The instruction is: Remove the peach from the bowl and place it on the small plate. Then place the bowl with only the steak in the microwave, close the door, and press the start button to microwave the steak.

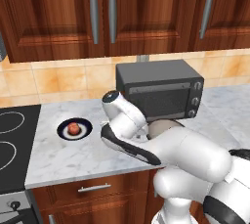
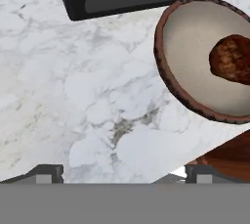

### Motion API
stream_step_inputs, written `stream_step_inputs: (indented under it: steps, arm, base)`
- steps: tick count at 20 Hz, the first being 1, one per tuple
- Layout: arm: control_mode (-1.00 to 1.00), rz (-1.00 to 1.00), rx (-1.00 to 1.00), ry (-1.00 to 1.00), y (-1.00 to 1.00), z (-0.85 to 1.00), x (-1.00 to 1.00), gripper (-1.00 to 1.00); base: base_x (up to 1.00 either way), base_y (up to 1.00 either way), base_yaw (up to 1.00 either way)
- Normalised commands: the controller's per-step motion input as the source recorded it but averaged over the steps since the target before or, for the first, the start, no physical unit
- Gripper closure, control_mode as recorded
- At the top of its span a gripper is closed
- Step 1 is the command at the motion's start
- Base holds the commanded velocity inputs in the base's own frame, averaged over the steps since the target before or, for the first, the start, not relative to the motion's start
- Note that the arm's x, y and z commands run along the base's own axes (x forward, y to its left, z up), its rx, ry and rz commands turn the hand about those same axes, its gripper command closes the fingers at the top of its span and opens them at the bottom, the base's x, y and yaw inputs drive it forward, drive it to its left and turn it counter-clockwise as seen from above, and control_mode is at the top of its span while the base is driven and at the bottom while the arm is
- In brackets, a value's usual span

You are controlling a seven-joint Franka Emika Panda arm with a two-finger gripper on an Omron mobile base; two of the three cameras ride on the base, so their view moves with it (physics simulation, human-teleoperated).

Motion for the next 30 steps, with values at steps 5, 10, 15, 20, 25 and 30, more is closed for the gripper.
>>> stream_step_inputs:
  steps: [5,10,15,20,25,30]
  arm:
    - [-1.0,0.07,-0.02,0.17,-0.85,0.33,-0.04,-1.0]
    - [-1.0,0.06,-0.12,0.25,-0.49,-0.03,0.0,-1.0]
    - [-1.0,0.1,-0.05,0.15,-0.44,-0.09,0.16,-1.0]
    - [-1.0,0.12,-0.09,0.16,-0.04,-0.48,0.61,-1.0]
    - [-1.0,0.12,-0.06,-0.01,0.03,-0.44,0.5,-1.0]
    - [-1.0,0.11,-0.01,0.0,0.0,-0.28,0.28,-1.0]
  base:
    - [0.0,0.0,0.0]
    - [0.0,0.0,0.0]
    - [0.0,0.0,0.0]
    - [0.0,0.0,0.0]
    - [0.0,0.0,0.0]
    - [0.0,0.0,0.0]
